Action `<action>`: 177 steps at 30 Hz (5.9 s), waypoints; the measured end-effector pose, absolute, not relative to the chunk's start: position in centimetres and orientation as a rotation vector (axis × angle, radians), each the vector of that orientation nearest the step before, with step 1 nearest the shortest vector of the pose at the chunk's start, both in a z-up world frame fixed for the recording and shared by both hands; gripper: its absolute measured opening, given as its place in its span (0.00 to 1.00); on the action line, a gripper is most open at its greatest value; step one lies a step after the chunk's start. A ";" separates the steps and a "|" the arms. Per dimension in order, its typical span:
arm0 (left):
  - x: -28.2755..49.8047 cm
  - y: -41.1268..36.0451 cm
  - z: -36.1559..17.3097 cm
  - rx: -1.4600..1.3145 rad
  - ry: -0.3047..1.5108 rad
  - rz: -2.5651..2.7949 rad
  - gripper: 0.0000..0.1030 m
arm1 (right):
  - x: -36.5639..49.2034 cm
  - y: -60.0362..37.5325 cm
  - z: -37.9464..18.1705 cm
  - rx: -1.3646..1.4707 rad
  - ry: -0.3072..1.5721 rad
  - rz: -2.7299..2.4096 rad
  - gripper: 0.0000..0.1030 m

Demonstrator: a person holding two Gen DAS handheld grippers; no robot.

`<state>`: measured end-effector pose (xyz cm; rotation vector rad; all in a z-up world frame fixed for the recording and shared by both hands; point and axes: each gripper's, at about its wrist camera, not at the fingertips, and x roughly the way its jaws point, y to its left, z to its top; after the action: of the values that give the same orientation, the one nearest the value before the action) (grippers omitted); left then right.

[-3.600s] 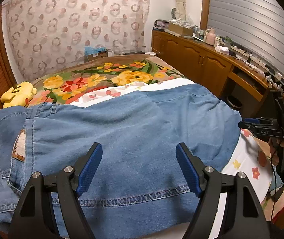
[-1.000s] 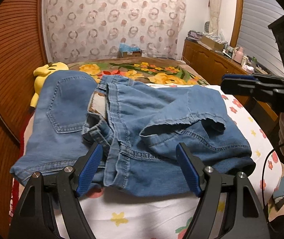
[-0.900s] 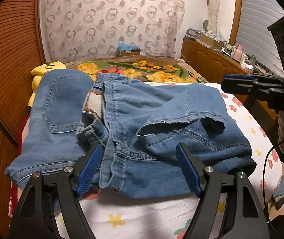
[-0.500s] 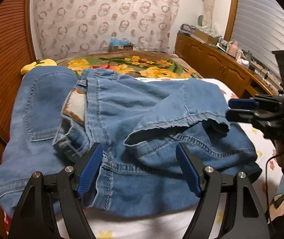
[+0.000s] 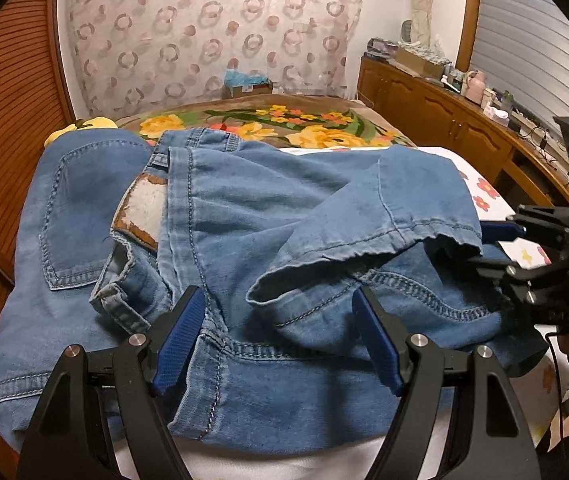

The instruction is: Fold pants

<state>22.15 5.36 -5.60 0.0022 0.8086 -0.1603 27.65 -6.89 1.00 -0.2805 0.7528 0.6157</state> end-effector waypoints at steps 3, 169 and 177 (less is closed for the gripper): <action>21.9 5.5 -5.2 -0.009 0.806 -0.165 0.74 | 28.1 -6.9 1.7 -0.279 0.727 0.626 0.22; 25.8 3.1 -4.5 -0.001 0.863 -0.244 0.45 | 25.3 -23.9 0.9 -0.081 0.668 0.462 0.36; 28.8 3.3 -6.3 -0.054 0.908 -0.250 0.44 | 28.2 -24.3 0.4 -0.060 0.697 0.439 0.36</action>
<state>28.80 3.35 -6.32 -0.0541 0.9081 -0.2499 28.17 -24.34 0.42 -0.0599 0.6970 0.4389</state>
